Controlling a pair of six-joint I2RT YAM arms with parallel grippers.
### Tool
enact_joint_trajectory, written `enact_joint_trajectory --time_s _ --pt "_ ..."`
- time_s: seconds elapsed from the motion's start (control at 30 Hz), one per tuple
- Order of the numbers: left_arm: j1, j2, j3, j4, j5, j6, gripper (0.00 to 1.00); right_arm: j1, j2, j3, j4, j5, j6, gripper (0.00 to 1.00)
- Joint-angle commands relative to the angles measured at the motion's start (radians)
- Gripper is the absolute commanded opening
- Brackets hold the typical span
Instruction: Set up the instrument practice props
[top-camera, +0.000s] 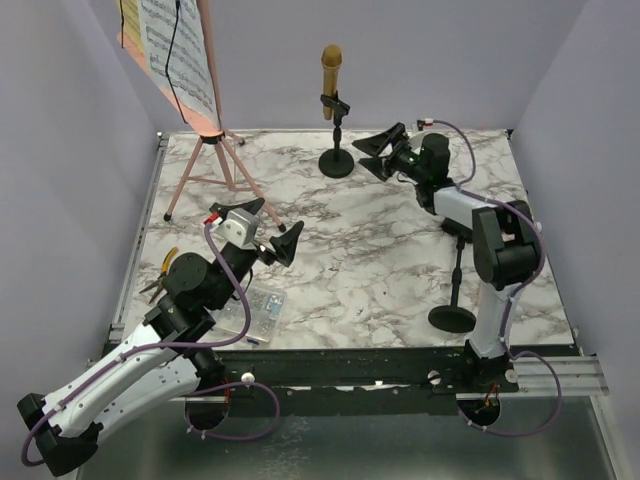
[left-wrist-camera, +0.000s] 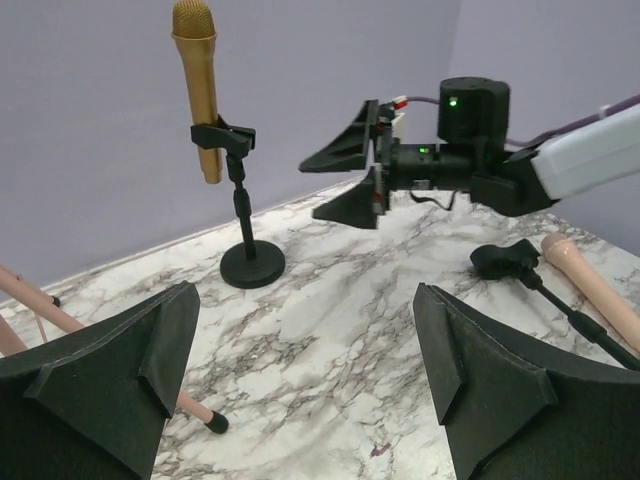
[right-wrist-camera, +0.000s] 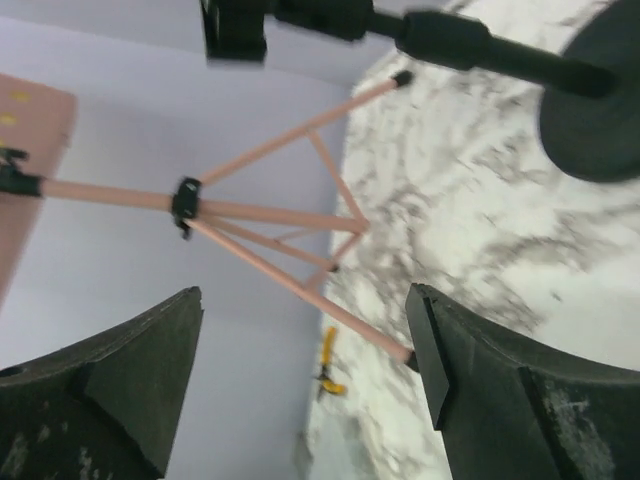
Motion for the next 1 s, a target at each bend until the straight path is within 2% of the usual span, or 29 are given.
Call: enact_joint_trajectory --time_s 0.0,0.03,0.1,0.2,0.3,0.33,0.37,0.5,0.6,0.7,0.77,0.83,0.93,0.97 --pt "-0.002 -0.005 0.017 -0.008 -0.006 -0.013 0.95 -0.021 -0.266 -0.116 -0.465 -0.031 -0.474 0.89" --pt "-0.001 -0.003 0.019 -0.008 -0.008 -0.016 0.95 -0.020 -0.315 -0.119 -0.633 0.045 -0.627 0.89" --pt "-0.002 -0.002 0.022 -0.011 -0.009 -0.024 0.96 -0.020 -0.419 -0.146 -0.886 0.270 -0.821 0.90" --pt "-0.002 0.005 0.027 -0.012 0.002 -0.036 0.95 -0.020 -0.568 -0.243 -1.022 0.672 -0.995 0.89" --pt "-0.001 0.018 0.029 -0.016 0.013 -0.045 0.95 -0.030 -0.652 -0.341 -1.098 1.133 -0.945 0.88" --pt "-0.001 0.021 0.029 -0.016 0.015 -0.049 0.95 -0.052 -0.673 -0.369 -1.135 1.184 -0.884 0.86" --pt "-0.002 0.029 0.029 -0.018 0.020 -0.052 0.95 -0.080 -0.697 -0.389 -1.167 1.166 -0.829 0.84" --pt "-0.002 0.052 0.030 -0.025 0.009 -0.051 0.95 -0.234 -0.743 -0.505 -1.215 0.806 -0.653 0.77" --pt "-0.001 0.060 0.028 -0.027 -0.003 -0.046 0.95 -0.237 -0.742 -0.569 -1.196 0.611 -0.539 0.75" --pt "-0.002 0.065 0.030 -0.028 -0.006 -0.045 0.95 -0.237 -0.714 -0.613 -1.184 0.543 -0.471 0.73" --pt "-0.002 0.072 0.029 -0.028 -0.004 -0.047 0.95 -0.237 -0.695 -0.636 -1.155 0.515 -0.481 0.66" --pt "-0.001 0.075 0.029 -0.029 -0.004 -0.049 0.95 -0.237 -0.688 -0.659 -1.120 0.508 -0.496 0.51" --pt "-0.001 0.083 0.028 -0.030 -0.006 -0.046 0.95 -0.237 -0.688 -0.676 -1.055 0.487 -0.559 0.37" --pt "0.000 0.086 0.030 -0.031 -0.007 -0.044 0.95 -0.237 -0.687 -0.676 -1.035 0.464 -0.591 0.27"
